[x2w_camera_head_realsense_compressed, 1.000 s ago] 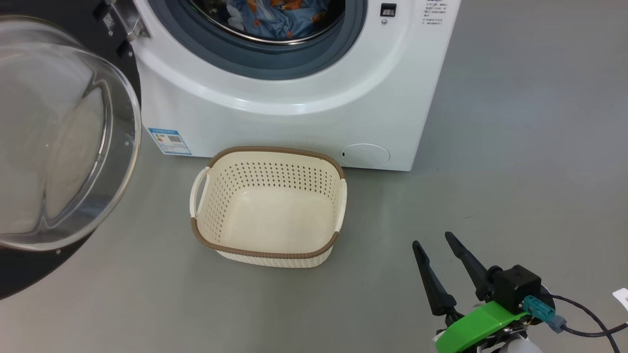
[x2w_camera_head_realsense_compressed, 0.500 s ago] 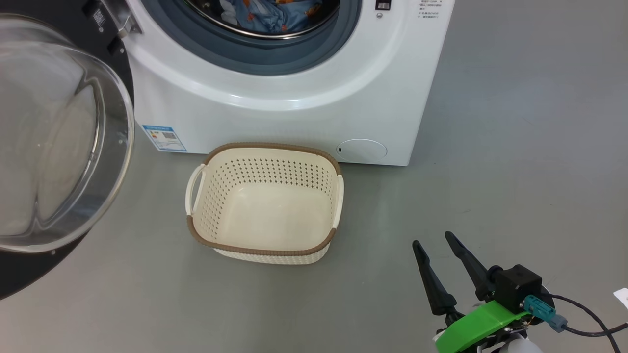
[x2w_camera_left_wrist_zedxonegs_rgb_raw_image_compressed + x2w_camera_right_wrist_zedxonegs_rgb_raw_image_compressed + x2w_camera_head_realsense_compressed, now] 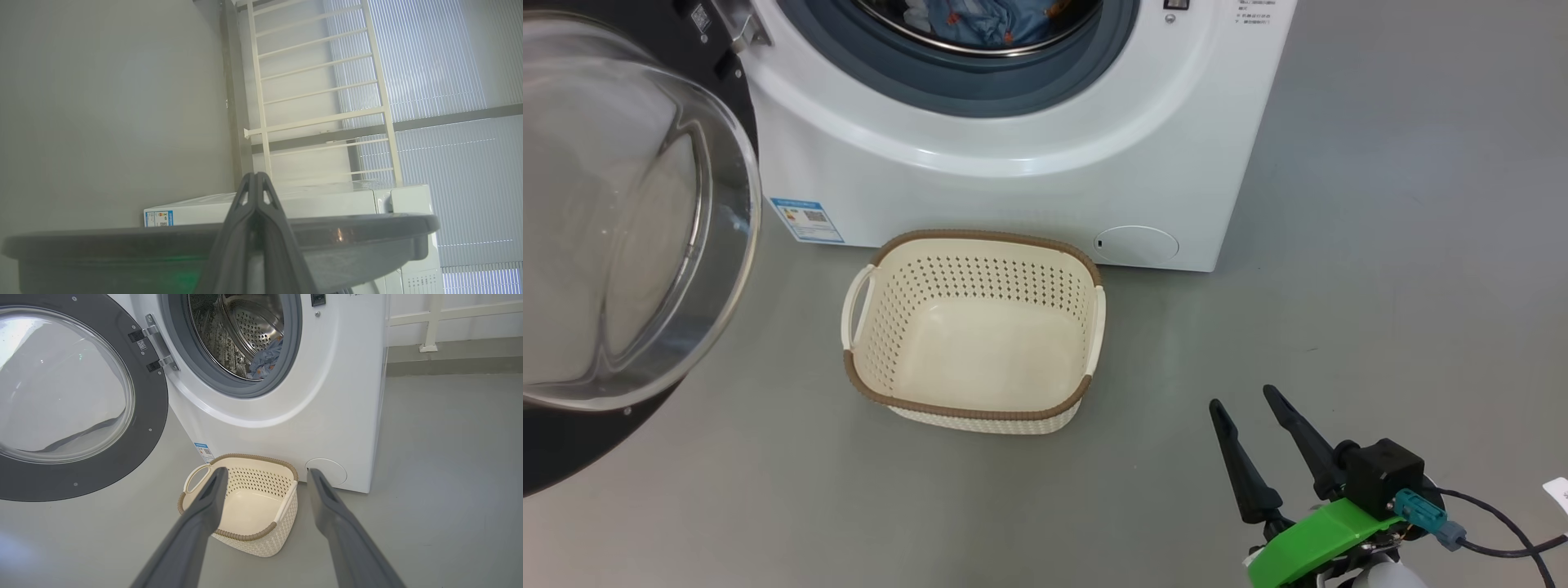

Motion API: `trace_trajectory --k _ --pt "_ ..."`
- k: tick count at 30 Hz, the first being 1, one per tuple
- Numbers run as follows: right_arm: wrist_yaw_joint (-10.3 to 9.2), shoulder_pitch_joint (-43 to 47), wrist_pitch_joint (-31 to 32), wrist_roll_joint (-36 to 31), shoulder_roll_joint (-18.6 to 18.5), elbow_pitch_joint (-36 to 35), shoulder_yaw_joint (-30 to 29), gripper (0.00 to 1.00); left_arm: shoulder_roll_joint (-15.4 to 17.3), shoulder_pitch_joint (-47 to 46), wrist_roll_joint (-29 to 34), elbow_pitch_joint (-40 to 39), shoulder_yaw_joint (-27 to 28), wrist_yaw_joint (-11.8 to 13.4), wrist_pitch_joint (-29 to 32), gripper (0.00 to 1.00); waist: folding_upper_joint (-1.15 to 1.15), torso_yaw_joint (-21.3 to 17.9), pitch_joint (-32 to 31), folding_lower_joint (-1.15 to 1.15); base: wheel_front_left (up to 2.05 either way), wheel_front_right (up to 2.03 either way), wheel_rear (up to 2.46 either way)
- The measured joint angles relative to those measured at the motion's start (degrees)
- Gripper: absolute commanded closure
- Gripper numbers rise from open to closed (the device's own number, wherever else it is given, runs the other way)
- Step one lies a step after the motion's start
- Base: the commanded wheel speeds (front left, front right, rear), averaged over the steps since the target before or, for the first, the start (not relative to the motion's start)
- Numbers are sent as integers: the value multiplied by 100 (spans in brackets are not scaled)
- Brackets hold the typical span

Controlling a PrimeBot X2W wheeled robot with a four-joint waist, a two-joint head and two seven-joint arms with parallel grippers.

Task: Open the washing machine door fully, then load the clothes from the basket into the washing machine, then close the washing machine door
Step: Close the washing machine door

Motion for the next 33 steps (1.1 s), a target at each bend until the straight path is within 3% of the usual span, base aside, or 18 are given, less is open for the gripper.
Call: trace_trajectory --k 33 --pt "0 -114 0 15 -5 104 114 0 -23 342 -145 -446 137 0 1225 100 0 99 45 0 0 0 0"
